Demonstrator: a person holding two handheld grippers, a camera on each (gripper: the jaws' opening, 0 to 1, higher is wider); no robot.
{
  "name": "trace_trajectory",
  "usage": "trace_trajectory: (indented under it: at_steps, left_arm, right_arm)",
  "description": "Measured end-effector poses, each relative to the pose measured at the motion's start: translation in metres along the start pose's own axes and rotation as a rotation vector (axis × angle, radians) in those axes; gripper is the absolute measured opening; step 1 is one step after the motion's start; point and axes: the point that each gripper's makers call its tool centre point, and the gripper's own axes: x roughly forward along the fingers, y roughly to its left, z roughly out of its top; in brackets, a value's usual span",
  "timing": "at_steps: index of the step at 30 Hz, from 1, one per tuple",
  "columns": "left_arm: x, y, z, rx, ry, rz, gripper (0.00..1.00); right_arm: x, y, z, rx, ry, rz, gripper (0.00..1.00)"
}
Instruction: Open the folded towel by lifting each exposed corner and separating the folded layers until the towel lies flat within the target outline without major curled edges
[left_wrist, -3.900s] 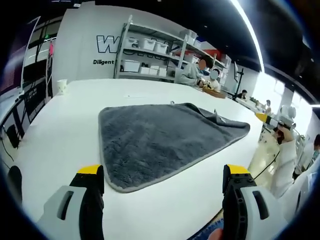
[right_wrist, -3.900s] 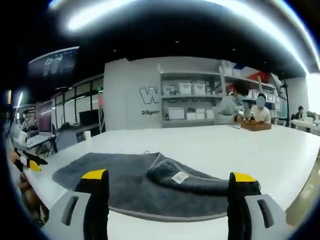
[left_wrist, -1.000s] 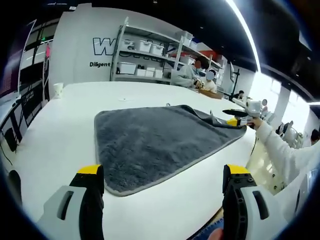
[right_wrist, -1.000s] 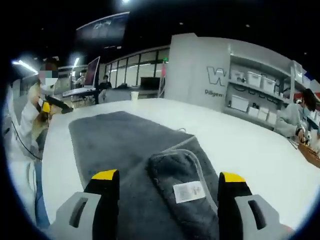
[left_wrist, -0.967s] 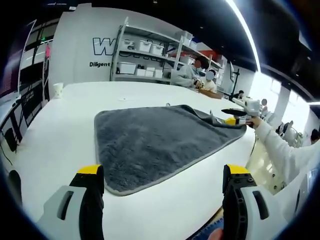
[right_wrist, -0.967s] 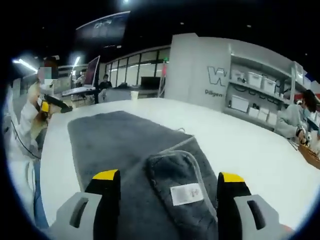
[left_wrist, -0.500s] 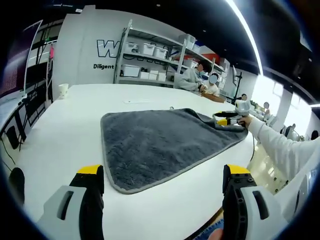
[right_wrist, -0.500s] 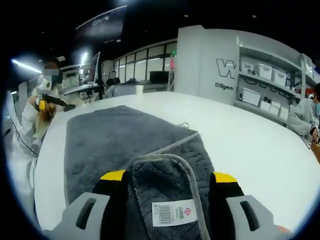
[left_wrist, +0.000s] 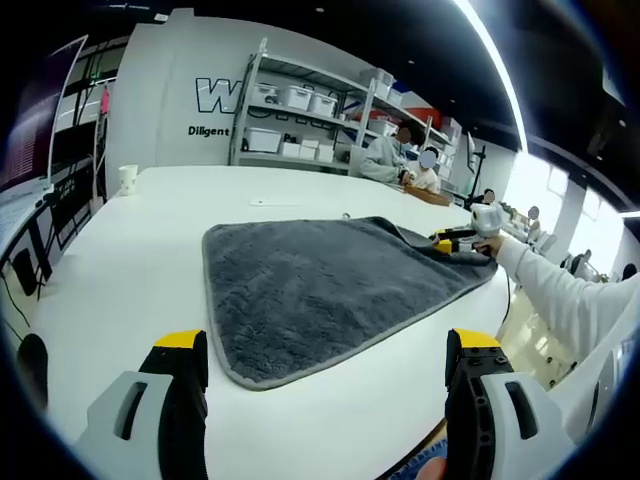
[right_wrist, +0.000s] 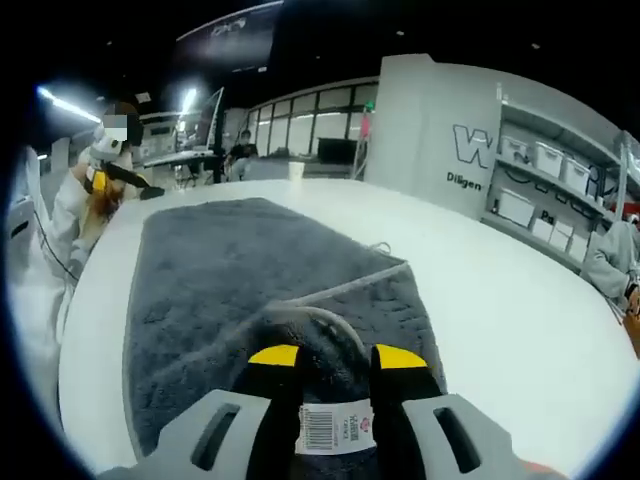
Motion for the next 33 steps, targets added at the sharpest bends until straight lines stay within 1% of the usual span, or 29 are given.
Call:
trace_trajectory:
  at_steps: [2, 5, 10, 13, 18, 21, 23, 25, 27, 30, 33]
  left_arm:
    - [0.001, -0.001, -0.001, 0.003, 0.004, -0.003, 0.98]
    - [0.003, -0.003, -0.004, 0.009, 0.018, -0.010, 0.98]
    - [0.001, -0.001, -0.006, 0.004, 0.017, -0.009, 0.98]
    - [-0.001, 0.002, -0.006, 0.000, 0.013, -0.009, 0.98]
    - [0.000, 0.004, -0.006, -0.012, 0.001, -0.010, 0.98]
    - [0.001, 0.004, -0.006, -0.012, 0.002, -0.016, 0.98]
    - [0.001, 0.004, -0.006, -0.013, -0.001, -0.022, 0.98]
    - [0.002, 0.004, -0.007, -0.014, 0.001, -0.025, 0.98]
    - [0.003, 0.005, -0.008, -0.014, 0.007, -0.027, 0.98]
    - [0.004, 0.007, -0.008, -0.019, 0.008, -0.026, 0.98]
    - [0.004, 0.010, -0.007, -0.019, 0.009, -0.013, 0.98]
  right_arm:
    - [-0.003, 0.000, 0.000, -0.003, 0.002, -0.003, 0.13]
    - [-0.009, -0.001, 0.002, -0.017, -0.013, -0.012, 0.08]
    - [-0.015, -0.002, 0.007, -0.032, -0.006, -0.034, 0.04]
    - [-0.018, -0.005, 0.012, -0.060, 0.004, -0.057, 0.03]
    - [-0.028, -0.022, 0.031, -0.083, -0.018, -0.134, 0.02]
    - [-0.034, -0.035, 0.039, -0.101, -0.013, -0.191, 0.01]
    - [-0.037, -0.040, 0.044, -0.099, -0.015, -0.211, 0.01]
    - [-0.041, -0.050, 0.049, -0.104, -0.015, -0.249, 0.01]
    - [-0.043, -0.060, 0.051, -0.101, -0.005, -0.281, 0.01]
    - [-0.043, -0.070, 0.051, -0.108, 0.015, -0.306, 0.01]
    - [-0.042, -0.082, 0.054, -0.091, 0.023, -0.338, 0.01]
